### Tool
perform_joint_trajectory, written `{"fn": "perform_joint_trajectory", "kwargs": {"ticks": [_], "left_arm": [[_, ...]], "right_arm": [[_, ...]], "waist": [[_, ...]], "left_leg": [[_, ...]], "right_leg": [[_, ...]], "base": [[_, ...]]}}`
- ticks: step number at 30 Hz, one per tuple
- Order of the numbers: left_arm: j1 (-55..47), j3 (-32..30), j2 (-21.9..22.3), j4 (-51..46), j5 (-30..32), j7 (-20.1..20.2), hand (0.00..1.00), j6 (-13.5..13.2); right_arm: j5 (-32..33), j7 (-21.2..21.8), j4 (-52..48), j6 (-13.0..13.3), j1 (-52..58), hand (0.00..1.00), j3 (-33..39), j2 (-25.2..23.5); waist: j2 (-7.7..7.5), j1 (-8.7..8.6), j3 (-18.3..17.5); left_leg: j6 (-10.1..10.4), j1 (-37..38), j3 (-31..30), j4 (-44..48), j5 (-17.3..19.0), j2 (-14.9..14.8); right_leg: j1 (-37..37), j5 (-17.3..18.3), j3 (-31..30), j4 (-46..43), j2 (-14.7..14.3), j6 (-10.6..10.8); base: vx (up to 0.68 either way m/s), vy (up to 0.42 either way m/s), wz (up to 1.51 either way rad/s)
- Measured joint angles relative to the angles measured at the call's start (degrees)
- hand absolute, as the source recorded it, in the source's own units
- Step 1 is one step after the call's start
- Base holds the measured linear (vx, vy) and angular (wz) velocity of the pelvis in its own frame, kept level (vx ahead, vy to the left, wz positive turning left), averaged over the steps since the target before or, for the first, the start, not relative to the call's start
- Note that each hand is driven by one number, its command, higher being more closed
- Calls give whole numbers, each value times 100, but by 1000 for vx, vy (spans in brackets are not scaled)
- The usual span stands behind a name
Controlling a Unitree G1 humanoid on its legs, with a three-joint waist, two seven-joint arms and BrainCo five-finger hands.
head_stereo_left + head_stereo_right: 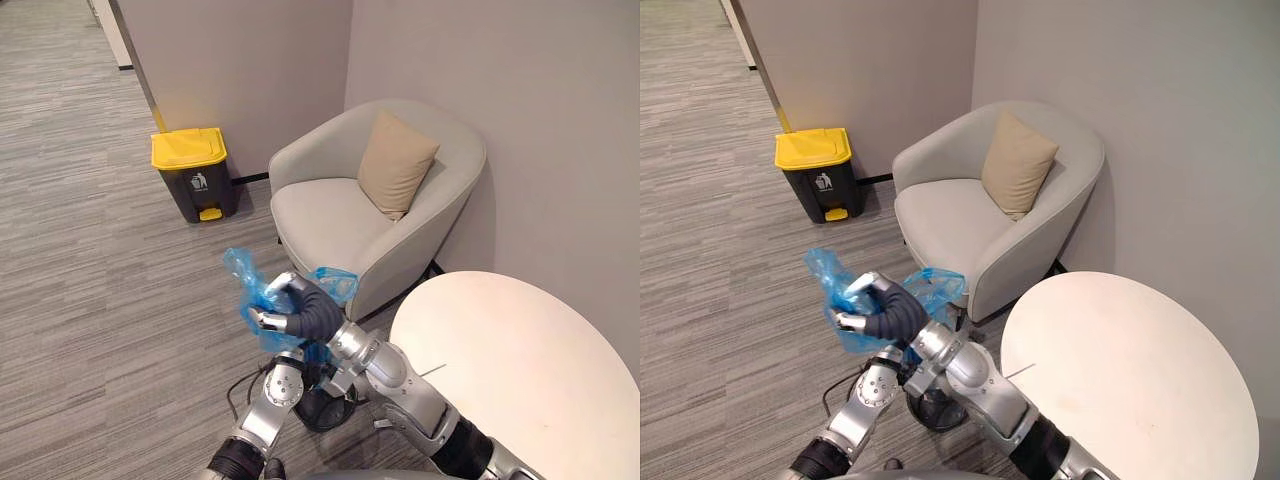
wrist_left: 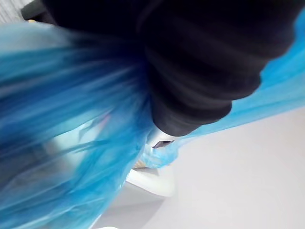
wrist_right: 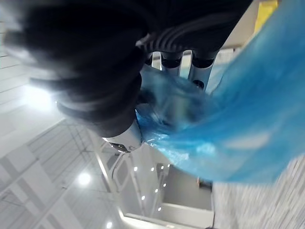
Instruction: Gather rubbish on tea table into small bin, then transfer packed bag to large trash can.
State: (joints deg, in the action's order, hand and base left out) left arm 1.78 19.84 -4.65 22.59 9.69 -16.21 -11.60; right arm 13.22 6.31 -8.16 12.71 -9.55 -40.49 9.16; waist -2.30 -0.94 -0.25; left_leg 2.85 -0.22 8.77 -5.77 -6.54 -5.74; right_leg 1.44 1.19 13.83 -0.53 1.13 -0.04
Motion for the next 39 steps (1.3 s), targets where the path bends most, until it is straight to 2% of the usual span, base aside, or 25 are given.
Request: {"fn": "perform_joint_trajectory", "kwargs": {"ticks": [7,12,16,26,31,35,39], "left_arm": [[-288,-639,-16,7,-138,1,100,-3],[-414,-887,-80,52,-252,-2,100,-3],[-553,-1100,-136,53,-265,-2,100,-3],[-771,-1465,-131,209,-304,124,100,-10],[-1014,-1831,-133,514,-347,284,100,-13],[-1235,-2023,-138,717,-416,422,100,-13],[-1414,-2118,-145,914,-442,630,100,-11]], "right_arm": [[-1621,-109,2,96,575,0,621,525],[-2319,-260,1,255,684,0,859,714],[-2700,-269,0,282,741,0,982,876],[-2947,-398,71,457,1328,0,1838,892],[-2519,-468,1499,360,1621,0,2676,323],[-2243,-502,2384,260,1640,0,3132,58],[-2044,-600,3214,177,1639,0,3588,-113]], "waist": [[30,0,20],[37,6,24],[40,10,26],[152,5,99],[200,10,129],[221,9,142],[304,21,195]], "left_leg": [[4,-8,23,-11,3,-12],[7,-7,34,-12,6,-11],[7,-6,36,-11,6,-11],[7,-4,35,-10,7,0],[7,1,-15,-10,7,14],[30,22,-39,-11,25,22],[26,22,-44,-11,22,25]], "right_leg": [[-60,3,-31,-9,-3,4],[-63,3,-43,-8,-5,4],[-63,3,-45,-8,-5,4],[-57,3,-41,0,-5,4],[-19,5,8,23,1,7],[31,6,30,65,5,11],[38,7,37,71,8,13]], "base": [[2,1,-1],[0,0,0],[0,0,0],[0,0,0],[0,0,4],[0,0,3],[0,0,0]]}}
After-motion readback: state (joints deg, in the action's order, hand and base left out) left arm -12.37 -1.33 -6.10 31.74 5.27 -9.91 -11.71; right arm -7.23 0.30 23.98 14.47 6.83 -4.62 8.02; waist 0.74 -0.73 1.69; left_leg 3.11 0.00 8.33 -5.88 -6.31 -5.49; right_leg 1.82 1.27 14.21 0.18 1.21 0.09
